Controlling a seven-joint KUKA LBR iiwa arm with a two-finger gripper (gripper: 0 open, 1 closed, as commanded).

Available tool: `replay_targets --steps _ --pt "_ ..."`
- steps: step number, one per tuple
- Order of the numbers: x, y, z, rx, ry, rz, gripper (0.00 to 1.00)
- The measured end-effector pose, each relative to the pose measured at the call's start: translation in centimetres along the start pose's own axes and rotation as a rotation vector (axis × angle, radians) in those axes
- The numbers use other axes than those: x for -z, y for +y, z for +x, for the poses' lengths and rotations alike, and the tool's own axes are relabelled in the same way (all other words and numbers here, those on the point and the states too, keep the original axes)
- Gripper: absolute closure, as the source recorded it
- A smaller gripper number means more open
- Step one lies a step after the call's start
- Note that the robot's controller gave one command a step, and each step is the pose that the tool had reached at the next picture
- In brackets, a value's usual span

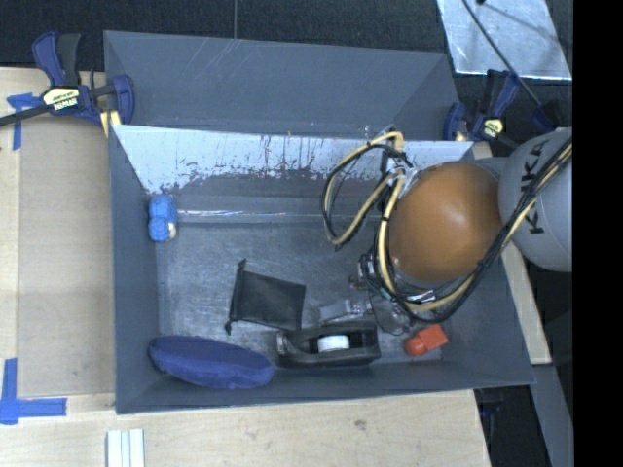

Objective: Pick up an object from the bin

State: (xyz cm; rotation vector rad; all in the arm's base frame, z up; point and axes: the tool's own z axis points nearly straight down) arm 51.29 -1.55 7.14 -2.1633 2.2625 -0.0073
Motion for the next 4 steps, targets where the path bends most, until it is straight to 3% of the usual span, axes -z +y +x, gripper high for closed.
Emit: replay_targets --steps 1,2,3,4 --pt "0.9 0.5 0.5 0.194 -0.004 0.024 0.0" --pt "1.7 0.5 4.0 0.62 0.004 0.067 0.0" --pt "1.0 0.7 11.1 1.022 -0.016 0.006 0.0" --pt "1.1 0.7 10.9 1.022 -0.017 0.002 1.0"
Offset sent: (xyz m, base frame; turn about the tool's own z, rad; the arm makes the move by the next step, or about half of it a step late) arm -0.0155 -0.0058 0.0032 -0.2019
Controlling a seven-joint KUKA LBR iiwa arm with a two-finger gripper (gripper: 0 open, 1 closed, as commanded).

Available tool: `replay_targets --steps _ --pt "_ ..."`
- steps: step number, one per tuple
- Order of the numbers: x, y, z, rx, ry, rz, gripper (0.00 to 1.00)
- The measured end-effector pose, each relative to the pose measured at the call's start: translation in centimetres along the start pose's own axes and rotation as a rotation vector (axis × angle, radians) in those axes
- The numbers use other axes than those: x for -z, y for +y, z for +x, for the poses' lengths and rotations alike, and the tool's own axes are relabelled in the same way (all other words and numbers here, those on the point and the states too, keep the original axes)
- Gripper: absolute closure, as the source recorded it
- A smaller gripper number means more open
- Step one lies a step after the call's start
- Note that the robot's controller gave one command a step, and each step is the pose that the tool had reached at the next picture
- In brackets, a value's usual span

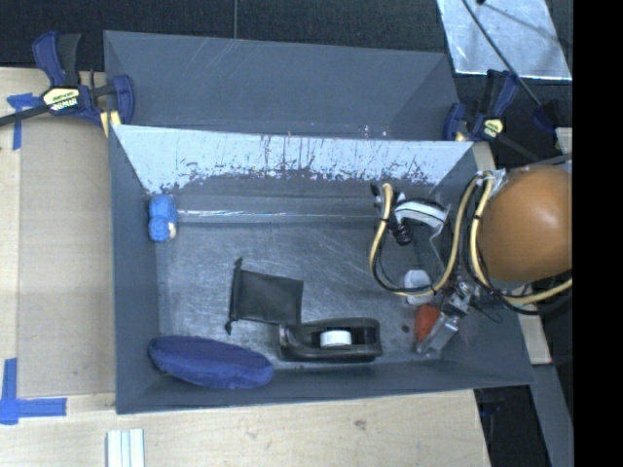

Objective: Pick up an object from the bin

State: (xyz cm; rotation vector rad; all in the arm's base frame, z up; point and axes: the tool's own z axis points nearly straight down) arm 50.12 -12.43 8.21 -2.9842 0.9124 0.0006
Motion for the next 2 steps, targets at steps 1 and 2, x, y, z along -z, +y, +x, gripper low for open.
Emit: replay_targets --steps 1,2 --pt "9.4 -2.2 3.9 0.016 0.014 -0.015 1.0" --pt "17.7 -1.2 3.3 0.012 0.012 -0.017 1.0"
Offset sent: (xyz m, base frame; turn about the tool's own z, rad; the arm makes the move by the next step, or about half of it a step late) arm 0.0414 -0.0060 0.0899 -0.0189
